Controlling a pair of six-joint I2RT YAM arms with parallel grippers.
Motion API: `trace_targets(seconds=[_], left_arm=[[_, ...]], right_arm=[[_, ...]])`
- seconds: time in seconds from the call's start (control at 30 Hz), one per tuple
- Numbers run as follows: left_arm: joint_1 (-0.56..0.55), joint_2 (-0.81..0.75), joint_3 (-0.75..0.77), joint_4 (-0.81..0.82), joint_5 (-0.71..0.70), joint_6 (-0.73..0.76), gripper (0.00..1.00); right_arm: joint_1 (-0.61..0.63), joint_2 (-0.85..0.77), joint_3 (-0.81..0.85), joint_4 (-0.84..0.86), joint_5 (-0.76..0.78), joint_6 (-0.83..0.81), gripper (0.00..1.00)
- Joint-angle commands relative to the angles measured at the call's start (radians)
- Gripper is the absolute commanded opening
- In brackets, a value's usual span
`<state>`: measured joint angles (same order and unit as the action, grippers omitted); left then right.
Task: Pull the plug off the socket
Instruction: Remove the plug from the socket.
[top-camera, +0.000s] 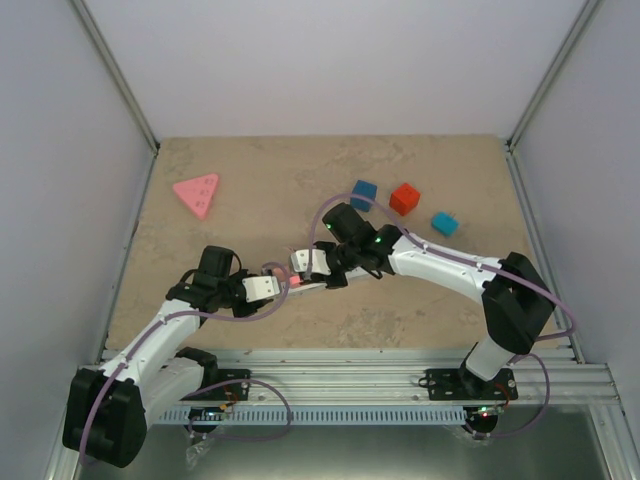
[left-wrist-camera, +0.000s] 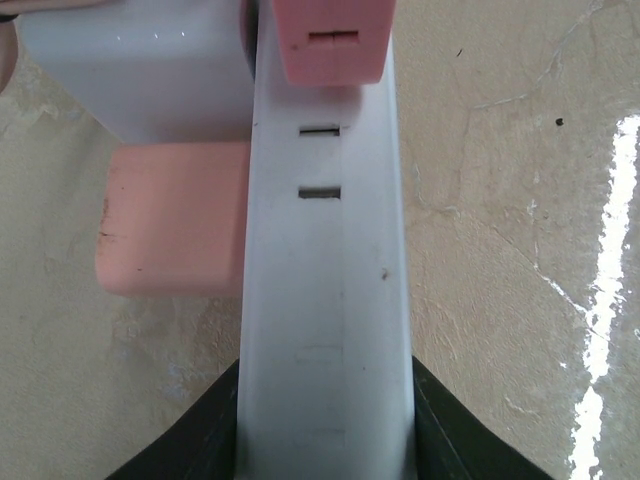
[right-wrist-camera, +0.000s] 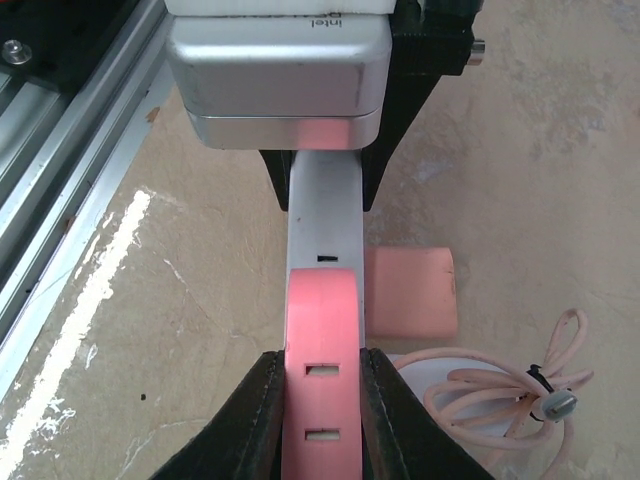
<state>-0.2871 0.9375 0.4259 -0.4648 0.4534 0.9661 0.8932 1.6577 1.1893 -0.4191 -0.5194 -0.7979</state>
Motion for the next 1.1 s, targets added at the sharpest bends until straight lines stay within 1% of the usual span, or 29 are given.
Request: trace_targets(seconds=[0.0, 0.2, 0.4, 0.67, 1.07], left_arm=[[0.011, -0.019, 0.005, 0.062, 0.008, -0.007, 0.00], [0.011, -0.017, 0.005, 0.062, 0.008, -0.006, 0.00], [0.012, -0.019, 0.004, 0.063, 0.006, -0.005, 0.00], [0.012, -0.019, 0.006, 0.062, 0.008, -0.006, 0.00], [0.012, -0.016, 0.008, 0.062, 0.009, -0.009, 0.00]], right_arm=[[0.016, -0.022, 0.023, -0.003, 0.030, 0.024, 0.00], [0.013, -0.040, -0.003, 0.015, 0.038, 0.013, 0.01], [-0.028, -0.060, -0.033, 0.009, -0.038, -0.018, 0.01], [-0.050, -0.057, -0.027, 0.002, -0.060, -0.012, 0.01], [0.005, -0.049, -0.004, 0.016, 0.017, 0.017, 0.01]])
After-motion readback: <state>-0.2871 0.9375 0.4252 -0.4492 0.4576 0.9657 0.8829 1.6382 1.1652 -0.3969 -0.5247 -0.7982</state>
